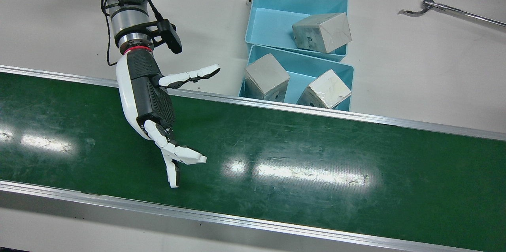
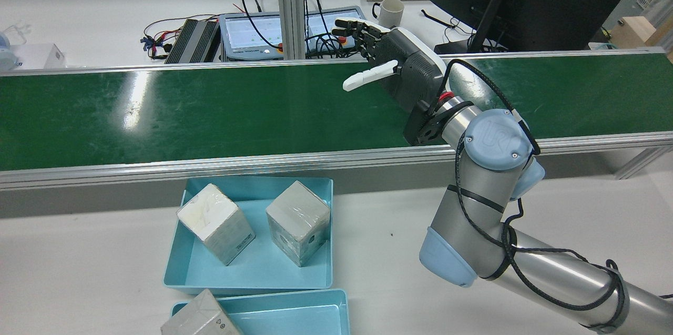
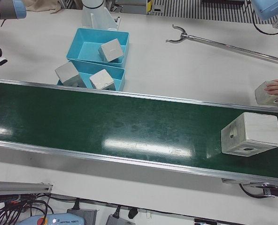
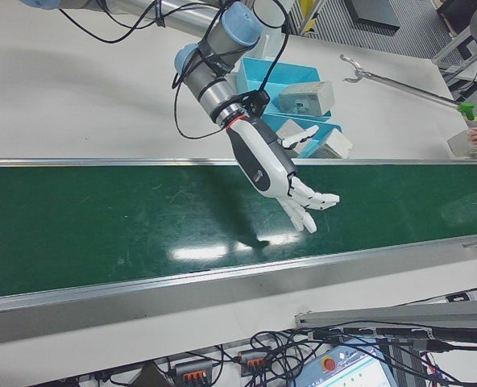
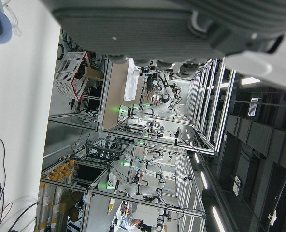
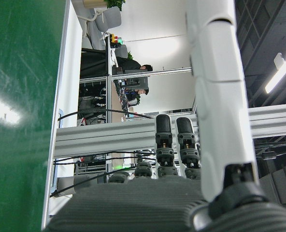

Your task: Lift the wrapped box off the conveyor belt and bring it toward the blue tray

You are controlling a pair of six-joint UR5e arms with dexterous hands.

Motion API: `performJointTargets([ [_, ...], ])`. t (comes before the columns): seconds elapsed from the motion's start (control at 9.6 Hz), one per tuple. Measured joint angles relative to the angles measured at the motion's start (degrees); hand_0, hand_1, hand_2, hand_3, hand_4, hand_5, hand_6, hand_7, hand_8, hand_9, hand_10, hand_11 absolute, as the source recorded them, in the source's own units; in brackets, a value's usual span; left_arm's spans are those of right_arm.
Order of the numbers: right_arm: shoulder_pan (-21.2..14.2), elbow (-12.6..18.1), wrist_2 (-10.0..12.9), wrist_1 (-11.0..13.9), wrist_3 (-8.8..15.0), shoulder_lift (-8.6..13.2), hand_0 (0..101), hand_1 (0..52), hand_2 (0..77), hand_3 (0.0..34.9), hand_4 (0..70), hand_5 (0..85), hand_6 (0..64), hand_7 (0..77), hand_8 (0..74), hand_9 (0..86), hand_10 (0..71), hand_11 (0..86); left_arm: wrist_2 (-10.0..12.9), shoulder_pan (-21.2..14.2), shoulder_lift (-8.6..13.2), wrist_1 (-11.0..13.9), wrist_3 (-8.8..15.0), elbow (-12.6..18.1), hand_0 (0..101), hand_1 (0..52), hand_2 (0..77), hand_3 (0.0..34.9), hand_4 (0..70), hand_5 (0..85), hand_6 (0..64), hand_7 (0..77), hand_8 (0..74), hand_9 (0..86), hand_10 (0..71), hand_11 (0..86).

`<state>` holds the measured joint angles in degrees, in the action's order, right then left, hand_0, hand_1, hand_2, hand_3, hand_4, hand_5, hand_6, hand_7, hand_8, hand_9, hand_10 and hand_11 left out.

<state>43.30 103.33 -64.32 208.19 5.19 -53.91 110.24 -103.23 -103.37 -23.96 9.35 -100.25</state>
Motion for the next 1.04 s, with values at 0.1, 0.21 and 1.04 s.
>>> performJointTargets([
  [0.1,0.2,2.4,0.0,2.3,0.0,-0.1,53,18.5,1.6,0.0,16.9,20.2,8.7,25.1,2.7,3.3,0.0,1.1,0.0,0.0,0.0,0.0,0.0,0.0,0,0.0,0.5,0.0,0.0,1.1,0.5,0.5,1.1,0.5,0.0,0.5],
  [0.21,0.3,4.5,0.1,3.8,0.0,-0.1,53,18.0,9.3,0.0,18.0,21.3,9.3,26.2,2.7,5.4,0.0,1.1,0.0,0.0,0.0,0.0,0.0,0.0,0,0.0,0.5,0.0,0.0,1.1,0.5,0.5,1.1,0.5,0.0,0.5],
  [1.04,3.1,-0.5,-0.5,3.0,0.0,0.3,53,18.0,6.5,0.0,15.8,17.5,10.9,25.6,2.7,5.4,0.0,1.1,0.0,0.0,0.0,0.0,0.0,0.0,0,0.0,0.5,0.0,0.0,1.1,0.5,0.5,1.1,0.5,0.5,0.5],
])
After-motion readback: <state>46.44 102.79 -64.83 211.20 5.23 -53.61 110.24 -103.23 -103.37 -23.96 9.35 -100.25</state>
